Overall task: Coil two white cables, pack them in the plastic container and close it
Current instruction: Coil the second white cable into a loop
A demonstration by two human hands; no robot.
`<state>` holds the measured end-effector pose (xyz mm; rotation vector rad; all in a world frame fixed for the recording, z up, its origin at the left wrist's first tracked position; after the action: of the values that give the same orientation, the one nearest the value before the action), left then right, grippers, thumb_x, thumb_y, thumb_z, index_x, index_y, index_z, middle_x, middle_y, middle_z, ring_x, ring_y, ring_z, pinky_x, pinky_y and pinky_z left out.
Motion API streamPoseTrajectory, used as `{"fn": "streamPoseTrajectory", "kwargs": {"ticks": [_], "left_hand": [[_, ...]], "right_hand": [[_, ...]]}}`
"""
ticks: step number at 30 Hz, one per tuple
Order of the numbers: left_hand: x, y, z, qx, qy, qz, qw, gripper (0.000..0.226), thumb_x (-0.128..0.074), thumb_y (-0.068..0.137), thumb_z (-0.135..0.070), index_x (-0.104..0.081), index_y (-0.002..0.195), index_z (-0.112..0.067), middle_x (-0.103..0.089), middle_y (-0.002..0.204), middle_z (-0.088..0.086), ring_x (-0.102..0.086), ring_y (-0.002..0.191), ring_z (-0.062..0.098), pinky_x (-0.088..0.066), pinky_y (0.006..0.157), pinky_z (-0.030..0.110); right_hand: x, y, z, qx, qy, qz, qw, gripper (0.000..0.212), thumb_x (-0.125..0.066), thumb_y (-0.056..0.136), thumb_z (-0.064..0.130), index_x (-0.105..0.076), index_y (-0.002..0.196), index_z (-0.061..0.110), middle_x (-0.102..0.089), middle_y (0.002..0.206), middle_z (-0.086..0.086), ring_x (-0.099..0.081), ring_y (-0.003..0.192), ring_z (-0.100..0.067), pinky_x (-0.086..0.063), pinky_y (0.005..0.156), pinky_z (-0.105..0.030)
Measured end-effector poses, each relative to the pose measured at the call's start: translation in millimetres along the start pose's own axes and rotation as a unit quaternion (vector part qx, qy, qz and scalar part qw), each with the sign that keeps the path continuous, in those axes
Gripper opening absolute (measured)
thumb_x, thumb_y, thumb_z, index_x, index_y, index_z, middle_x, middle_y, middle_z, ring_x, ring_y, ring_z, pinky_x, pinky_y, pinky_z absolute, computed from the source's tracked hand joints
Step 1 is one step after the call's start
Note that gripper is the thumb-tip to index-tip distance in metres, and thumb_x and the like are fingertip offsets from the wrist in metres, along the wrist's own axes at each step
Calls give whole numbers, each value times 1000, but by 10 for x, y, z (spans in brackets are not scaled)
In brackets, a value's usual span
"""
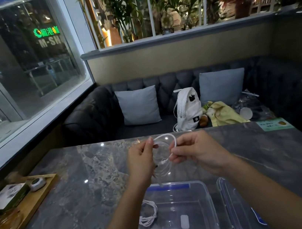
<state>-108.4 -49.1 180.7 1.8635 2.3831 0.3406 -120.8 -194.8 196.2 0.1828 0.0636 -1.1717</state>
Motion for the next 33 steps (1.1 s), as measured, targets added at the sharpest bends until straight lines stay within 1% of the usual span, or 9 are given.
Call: {"fn": "streamPoseTrajectory", "kwargs": {"ticks": [4, 8, 11, 13, 17, 20, 22, 29, 33], "left_hand": [[-111, -45, 81, 81, -125, 35, 988, 35, -45, 95, -17, -57, 65, -4, -29, 32, -12, -22, 29, 1, -20, 33, 12], [-197, -127, 84, 116, -186, 72, 973, 33, -45, 95, -17, -54, 68, -2, -27, 34, -11, -20, 29, 1, -19, 32, 12], [-245, -174, 67, 129, -209, 102, 964, 31, -44, 95, -16, -53, 68, -3, -27, 35, -10, -21, 29, 1, -18, 31, 13], [-285, -205, 57, 141, -218, 125, 958, 31, -43, 95, -16, -52, 68, -4, -26, 36, -10, -20, 30, 1, -19, 30, 13], [-325, -216, 28, 147, -224, 152, 951, 32, -43, 96, -16, -45, 64, -10, -26, 37, -11, -20, 30, 1, -20, 29, 12], [-286, -177, 22, 144, -217, 146, 954, 33, -43, 96, -17, -52, 65, -7, -27, 37, -11, -21, 30, 1, -20, 28, 12], [-223, -146, 32, 142, -206, 134, 959, 33, -43, 96, -18, -53, 68, -5, -27, 36, -11, -20, 29, 0, -20, 29, 12], [-66, -152, 129, 142, -144, 111, 973, 31, -45, 95, -16, -57, 71, -2, -28, 35, -11, -22, 30, 1, -20, 32, 12], [-84, -144, 53, 122, -125, 118, 978, 30, -47, 94, -16, -59, 70, -3, -28, 36, -11, -22, 31, 2, -20, 33, 13]], "right_hand": [[45, 3, -109, 33, -196, -65, 978, 11, -66, 76, -5, -65, 70, 5, -62, 59, -1, -60, 53, -8, -49, 52, -14], [34, -89, -149, 133, -403, -144, 894, 15, -71, 75, 11, -57, 79, 14, -45, 75, 14, -44, 65, 1, -38, 61, -12], [101, -95, -189, 131, -361, -165, 908, 42, -74, 72, 12, -47, 103, 20, -46, 99, 10, -46, 87, 6, -37, 78, -7], [138, -45, -272, 77, -294, -134, 943, 57, -72, 72, 7, -41, 117, 22, -50, 114, 4, -50, 104, -3, -40, 90, -17], [56, -13, -337, 36, -161, -28, 986, 34, -58, 75, -11, -60, 95, 16, -63, 82, -6, -62, 70, -8, -53, 65, -20], [62, -12, -349, 38, -151, -16, 988, 15, -63, 78, 1, -62, 84, 15, -56, 58, 5, -50, 47, -4, -42, 44, -16], [76, -3, -349, 32, -154, 7, 988, 10, -68, 79, 9, -63, 79, 18, -52, 46, 12, -43, 42, 1, -35, 41, -12], [438, 68, -98, 70, -244, -83, 964, 8, -72, 74, 11, -71, 68, 16, -65, 63, 0, -55, 57, 0, -44, 57, -12], [441, 81, -78, 27, -263, -90, 960, 18, -62, 83, 11, -64, 65, 12, -54, 55, -2, -48, 45, -1, -41, 46, -13]]}}
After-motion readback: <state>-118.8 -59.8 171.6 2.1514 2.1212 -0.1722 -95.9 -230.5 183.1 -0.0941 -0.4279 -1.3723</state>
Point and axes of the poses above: each hand's wrist, its own y-axis towards the middle knuckle, its own x-axis out of the back of the hand, z = x × y, the point moved 8 cm from there along y, towards the middle knuckle
